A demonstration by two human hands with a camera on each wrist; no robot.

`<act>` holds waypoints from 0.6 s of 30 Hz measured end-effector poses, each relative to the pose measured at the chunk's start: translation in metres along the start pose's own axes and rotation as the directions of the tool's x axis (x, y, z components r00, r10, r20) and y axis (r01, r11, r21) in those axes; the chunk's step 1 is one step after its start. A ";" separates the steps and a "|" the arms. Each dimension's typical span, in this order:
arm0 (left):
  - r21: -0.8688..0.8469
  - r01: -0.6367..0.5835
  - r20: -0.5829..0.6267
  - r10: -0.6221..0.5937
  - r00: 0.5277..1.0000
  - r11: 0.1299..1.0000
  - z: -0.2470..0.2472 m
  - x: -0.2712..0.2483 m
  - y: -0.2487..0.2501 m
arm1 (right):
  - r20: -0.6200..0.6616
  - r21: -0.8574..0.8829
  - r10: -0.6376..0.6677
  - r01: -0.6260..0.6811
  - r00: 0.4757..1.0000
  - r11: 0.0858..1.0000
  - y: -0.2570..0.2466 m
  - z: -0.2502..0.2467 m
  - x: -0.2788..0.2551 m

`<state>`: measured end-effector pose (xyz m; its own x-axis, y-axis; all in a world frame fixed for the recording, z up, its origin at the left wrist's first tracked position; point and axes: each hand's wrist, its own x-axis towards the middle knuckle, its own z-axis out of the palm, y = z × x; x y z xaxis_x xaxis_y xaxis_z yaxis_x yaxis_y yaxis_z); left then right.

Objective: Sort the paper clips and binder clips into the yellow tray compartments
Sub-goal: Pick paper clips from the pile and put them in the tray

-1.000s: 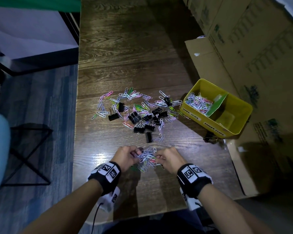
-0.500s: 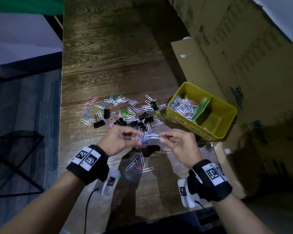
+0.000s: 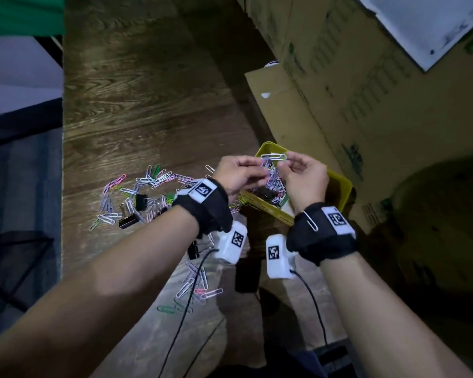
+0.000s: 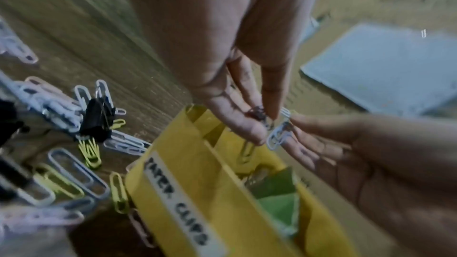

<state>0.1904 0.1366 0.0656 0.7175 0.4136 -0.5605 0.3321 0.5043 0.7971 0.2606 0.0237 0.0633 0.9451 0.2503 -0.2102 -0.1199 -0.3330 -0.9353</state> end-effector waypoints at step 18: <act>0.843 -0.489 0.486 0.070 0.871 0.223 -0.113 -0.078 -0.064 | 0.728 -0.293 -0.044 0.368 0.685 0.882 0.024 0.017 -0.067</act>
<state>0.0442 0.1576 0.0327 0.9460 0.0270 -0.3232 0.2398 -0.7292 0.6409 0.1889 0.0144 0.0503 0.4310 0.8474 -0.3100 0.3312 -0.4682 -0.8192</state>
